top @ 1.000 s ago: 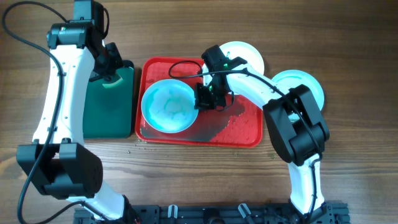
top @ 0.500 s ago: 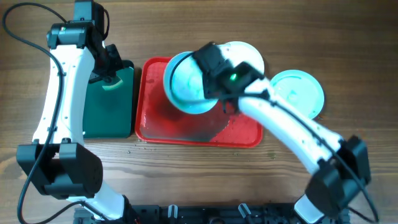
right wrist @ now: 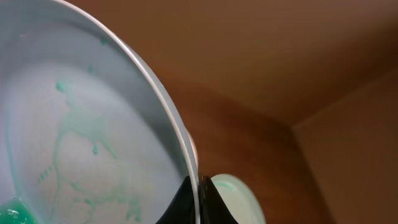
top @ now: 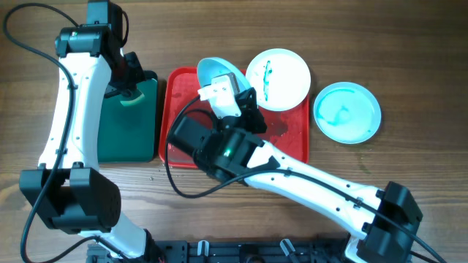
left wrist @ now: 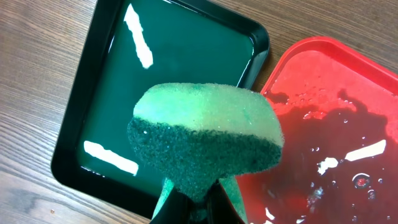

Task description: Clean dirty plates on tray and stack at the side

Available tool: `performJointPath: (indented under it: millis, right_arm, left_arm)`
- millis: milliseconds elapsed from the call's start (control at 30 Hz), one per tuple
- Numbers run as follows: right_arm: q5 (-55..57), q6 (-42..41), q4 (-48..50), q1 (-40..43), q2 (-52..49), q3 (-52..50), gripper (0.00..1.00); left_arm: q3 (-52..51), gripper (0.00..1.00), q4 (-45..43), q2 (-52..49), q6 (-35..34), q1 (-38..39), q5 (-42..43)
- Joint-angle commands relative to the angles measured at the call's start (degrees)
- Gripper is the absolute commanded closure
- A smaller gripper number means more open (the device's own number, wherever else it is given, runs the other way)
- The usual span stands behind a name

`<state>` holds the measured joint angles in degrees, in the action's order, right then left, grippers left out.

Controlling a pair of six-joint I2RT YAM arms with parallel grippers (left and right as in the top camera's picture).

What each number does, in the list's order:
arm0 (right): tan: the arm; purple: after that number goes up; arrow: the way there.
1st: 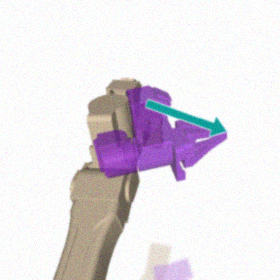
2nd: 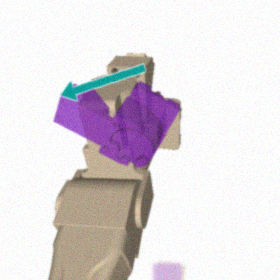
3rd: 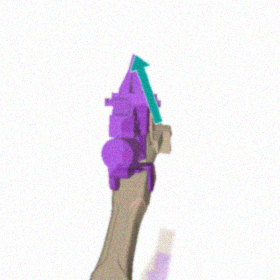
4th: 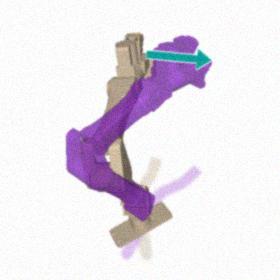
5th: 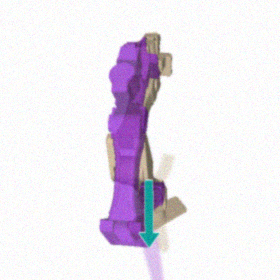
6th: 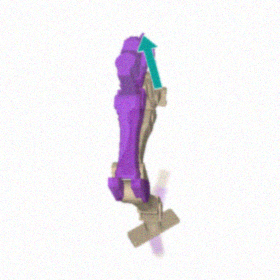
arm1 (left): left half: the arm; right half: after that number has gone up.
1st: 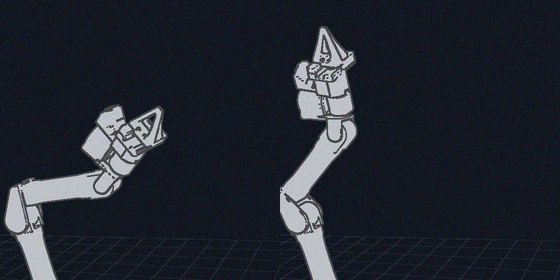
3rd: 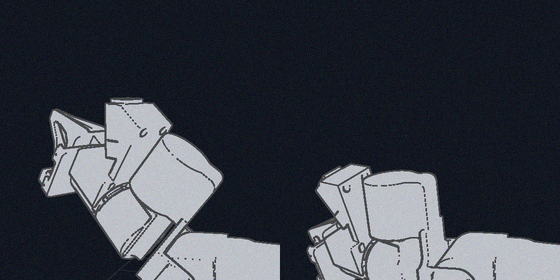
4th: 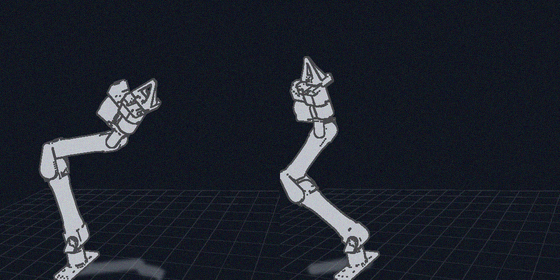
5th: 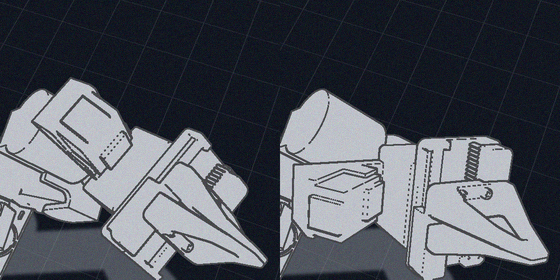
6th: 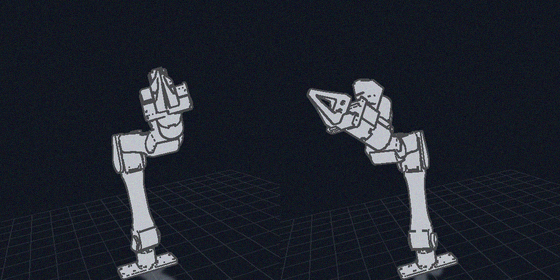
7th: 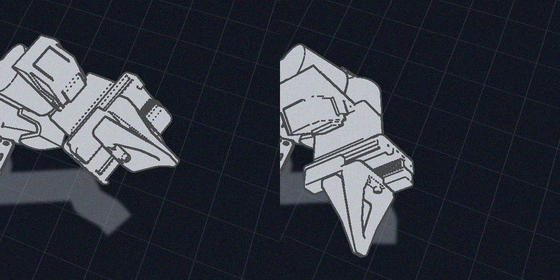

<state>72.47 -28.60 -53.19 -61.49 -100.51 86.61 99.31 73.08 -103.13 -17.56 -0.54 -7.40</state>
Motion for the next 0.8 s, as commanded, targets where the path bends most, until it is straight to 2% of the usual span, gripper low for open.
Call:
performJointPath:
  millis: [0, 300, 467, 567, 767]
  right_arm:
    - [9.46, 0.59, 0.22, -0.79, 0.33, 0.44, 0.96]
    - [11.52, 0.55, 1.31, -0.79, 0.33, 0.44, 0.96]
    - [3.32, 0.57, 2.38, -0.81, 0.33, 0.42, 0.96]
    - [7.45, 0.61, 3.50, -0.35, 0.33, 0.39, 0.96]
    - [-3.50, 5.66, 5.44, 0.35, 0.46, 0.39, 0.96]
  left_arm:
    - [0.24, 0.96, -0.20, -0.15, -0.92, -0.28, 0.50]
    - [0.24, 0.96, -0.20, -0.15, -0.92, -0.28, 0.50]
    - [0.24, 0.96, -0.24, -0.15, -0.92, -0.28, 0.50]
    - [0.24, 0.96, -0.42, -0.15, -0.92, -0.28, 0.50]
    - [0.24, 0.96, -0.39, -0.15, -0.92, -0.28, 0.50]
